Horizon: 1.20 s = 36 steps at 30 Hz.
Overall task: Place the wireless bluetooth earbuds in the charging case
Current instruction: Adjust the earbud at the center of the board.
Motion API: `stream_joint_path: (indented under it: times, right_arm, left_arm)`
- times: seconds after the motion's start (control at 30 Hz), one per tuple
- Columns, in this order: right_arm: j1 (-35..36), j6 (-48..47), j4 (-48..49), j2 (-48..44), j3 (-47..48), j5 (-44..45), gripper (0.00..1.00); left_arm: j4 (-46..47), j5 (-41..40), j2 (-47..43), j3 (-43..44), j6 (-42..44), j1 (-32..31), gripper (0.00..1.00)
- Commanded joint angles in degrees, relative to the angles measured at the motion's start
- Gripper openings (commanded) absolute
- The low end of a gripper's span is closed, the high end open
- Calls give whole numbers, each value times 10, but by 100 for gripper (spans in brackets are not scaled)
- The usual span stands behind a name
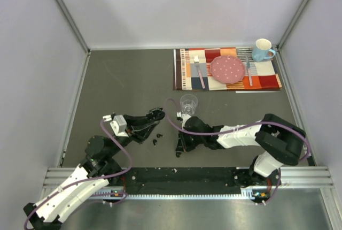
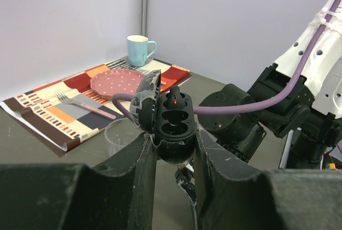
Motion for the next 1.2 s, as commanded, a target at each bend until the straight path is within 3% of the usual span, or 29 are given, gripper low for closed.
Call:
stream_joint_path:
  times: [0.0, 0.67, 0.8, 1.17]
  right_arm:
    - [12, 16, -38, 9, -18, 9, 0]
    - [-28, 72, -76, -186, -97, 114, 0]
    - [-57, 111, -102, -231, -122, 174, 0]
    - [-180, 201, -124, -277, -154, 212, 0]
  left_arm:
    - [8, -10, -11, -4, 0, -1, 0]
    - [0, -25, -26, -8, 6, 0, 0]
    - [4, -24, -26, -10, 5, -1, 0]
    - [5, -20, -26, -12, 0, -1, 0]
